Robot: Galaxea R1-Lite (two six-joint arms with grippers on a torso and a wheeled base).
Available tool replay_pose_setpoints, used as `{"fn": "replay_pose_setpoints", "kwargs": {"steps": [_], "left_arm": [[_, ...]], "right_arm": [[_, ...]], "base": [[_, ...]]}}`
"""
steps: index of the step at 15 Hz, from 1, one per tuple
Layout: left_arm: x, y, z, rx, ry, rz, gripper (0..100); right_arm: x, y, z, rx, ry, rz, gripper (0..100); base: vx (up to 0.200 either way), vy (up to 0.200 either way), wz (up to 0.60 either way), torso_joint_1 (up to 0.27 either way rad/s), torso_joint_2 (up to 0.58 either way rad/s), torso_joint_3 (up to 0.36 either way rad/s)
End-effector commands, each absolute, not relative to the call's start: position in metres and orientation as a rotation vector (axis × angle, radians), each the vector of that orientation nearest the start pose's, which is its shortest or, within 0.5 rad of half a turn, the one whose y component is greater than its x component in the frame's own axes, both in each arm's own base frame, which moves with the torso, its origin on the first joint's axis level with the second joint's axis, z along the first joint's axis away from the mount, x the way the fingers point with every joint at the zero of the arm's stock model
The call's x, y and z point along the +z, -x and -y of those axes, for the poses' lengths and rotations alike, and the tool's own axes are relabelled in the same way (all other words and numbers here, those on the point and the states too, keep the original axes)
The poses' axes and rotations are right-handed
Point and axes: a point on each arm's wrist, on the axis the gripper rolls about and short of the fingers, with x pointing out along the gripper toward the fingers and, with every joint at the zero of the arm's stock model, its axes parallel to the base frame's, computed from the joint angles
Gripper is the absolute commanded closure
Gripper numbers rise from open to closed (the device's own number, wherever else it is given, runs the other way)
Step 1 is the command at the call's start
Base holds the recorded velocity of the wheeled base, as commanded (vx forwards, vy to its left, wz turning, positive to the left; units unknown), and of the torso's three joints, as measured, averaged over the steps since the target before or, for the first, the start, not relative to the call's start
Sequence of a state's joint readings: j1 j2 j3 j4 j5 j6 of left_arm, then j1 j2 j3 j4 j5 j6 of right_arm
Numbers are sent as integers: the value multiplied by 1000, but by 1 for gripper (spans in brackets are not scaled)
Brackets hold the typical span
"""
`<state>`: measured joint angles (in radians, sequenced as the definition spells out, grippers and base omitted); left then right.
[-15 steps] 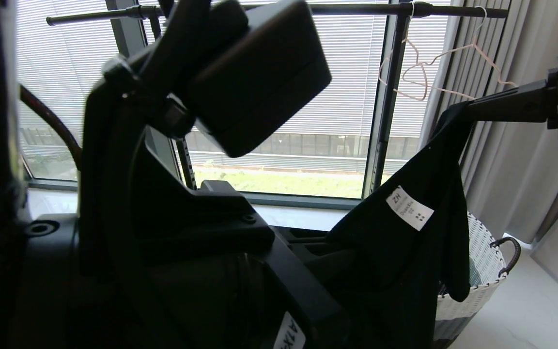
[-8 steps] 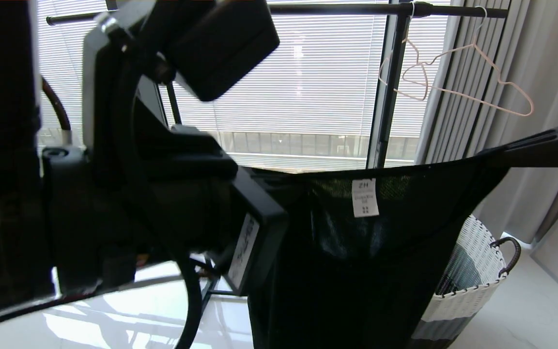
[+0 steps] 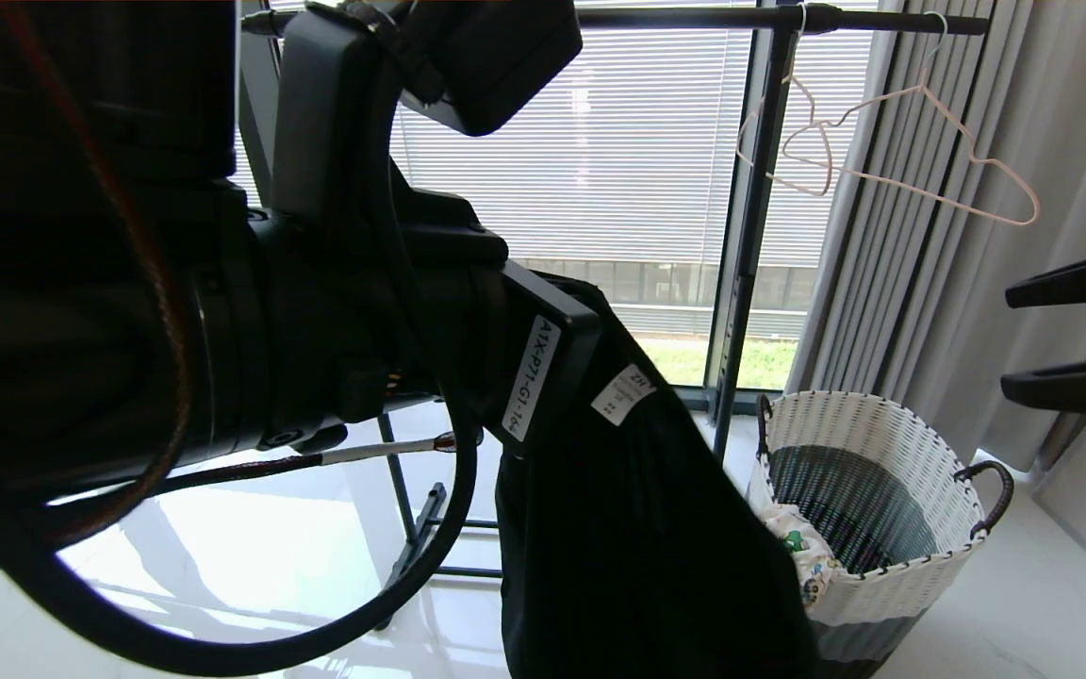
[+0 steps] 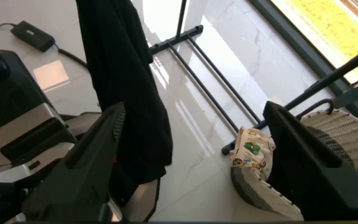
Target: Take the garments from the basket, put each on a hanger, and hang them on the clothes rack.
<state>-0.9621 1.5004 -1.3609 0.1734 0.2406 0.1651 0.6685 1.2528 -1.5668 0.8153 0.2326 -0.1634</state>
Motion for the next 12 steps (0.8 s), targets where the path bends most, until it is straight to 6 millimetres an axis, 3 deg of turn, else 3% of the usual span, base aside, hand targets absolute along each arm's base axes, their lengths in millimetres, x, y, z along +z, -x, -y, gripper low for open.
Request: {"fn": "replay_pose_setpoints", "kwargs": {"steps": [1,2,4,6,8,9,10,12], "left_arm": [[315,-157,209,-696,-349,-217,100],[313,-158,207,-662,-358,-223,100],[308,-156,188,-586,-371,-244,100],[296,-148,140,-457,-388,-304,100],[280,-146,84,-146,-376,-356,100],[279,-145,72,-68,-366,-360,100],[282,-137,45,79,-327,-348,100],[276,-125,24,196,-304,-357,100]], "right_arm": [[358,-92,-79,917,256,-423,0],[356,-91,-73,874,250,-430,0],[344,-94,-49,581,248,-472,0],[327,-96,-24,303,214,-532,0],[317,-101,-8,134,176,-524,0],[314,-103,-5,109,171,-509,0],[306,-109,2,18,177,-469,0],[293,-115,7,-57,226,-482,0]], "base": [[0,0,0,0,0,0],[0,0,0,0,0,0],[0,0,0,0,0,0],[0,0,0,0,0,0],[0,0,0,0,0,0],[0,0,0,0,0,0],[0,0,0,0,0,0],[0,0,0,0,0,0]]}}
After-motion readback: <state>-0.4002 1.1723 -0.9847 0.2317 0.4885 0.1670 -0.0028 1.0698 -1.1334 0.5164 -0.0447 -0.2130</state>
